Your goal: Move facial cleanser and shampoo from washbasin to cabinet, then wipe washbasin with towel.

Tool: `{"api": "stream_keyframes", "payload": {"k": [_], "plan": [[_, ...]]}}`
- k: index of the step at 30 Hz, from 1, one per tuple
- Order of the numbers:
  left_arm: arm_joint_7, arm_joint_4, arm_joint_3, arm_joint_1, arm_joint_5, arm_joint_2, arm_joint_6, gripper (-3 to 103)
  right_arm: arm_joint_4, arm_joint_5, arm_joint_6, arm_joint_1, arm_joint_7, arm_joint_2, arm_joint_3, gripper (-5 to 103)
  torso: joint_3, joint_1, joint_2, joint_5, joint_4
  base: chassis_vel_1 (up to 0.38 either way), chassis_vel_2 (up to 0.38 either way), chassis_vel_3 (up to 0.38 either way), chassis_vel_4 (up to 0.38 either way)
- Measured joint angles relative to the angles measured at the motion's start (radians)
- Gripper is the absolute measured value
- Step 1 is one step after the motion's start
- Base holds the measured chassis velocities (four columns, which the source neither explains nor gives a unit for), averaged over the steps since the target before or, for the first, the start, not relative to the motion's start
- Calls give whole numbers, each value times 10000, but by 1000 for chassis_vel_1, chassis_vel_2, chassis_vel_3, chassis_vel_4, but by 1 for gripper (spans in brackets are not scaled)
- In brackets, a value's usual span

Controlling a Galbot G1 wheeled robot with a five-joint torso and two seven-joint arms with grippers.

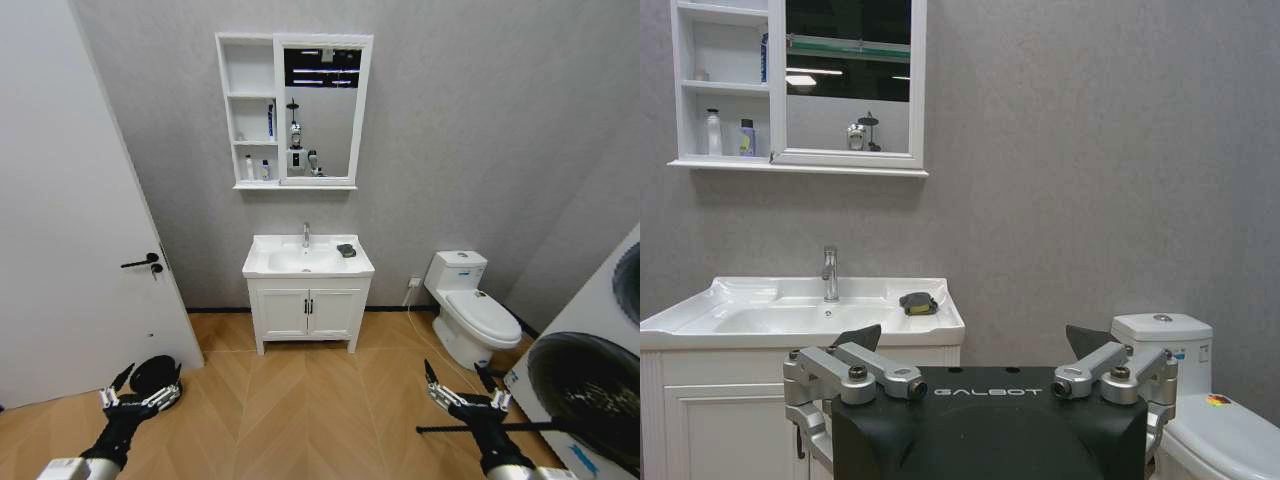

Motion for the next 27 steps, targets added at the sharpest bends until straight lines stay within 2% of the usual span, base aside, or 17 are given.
{"api": "stream_keyframes", "payload": {"k": [27], "plan": [[0, 0, 0, 0, 0, 0, 0, 100, 0, 0, 0, 0, 0, 0, 0, 100, 0, 0, 0, 0, 0, 0, 0, 0, 0]]}}
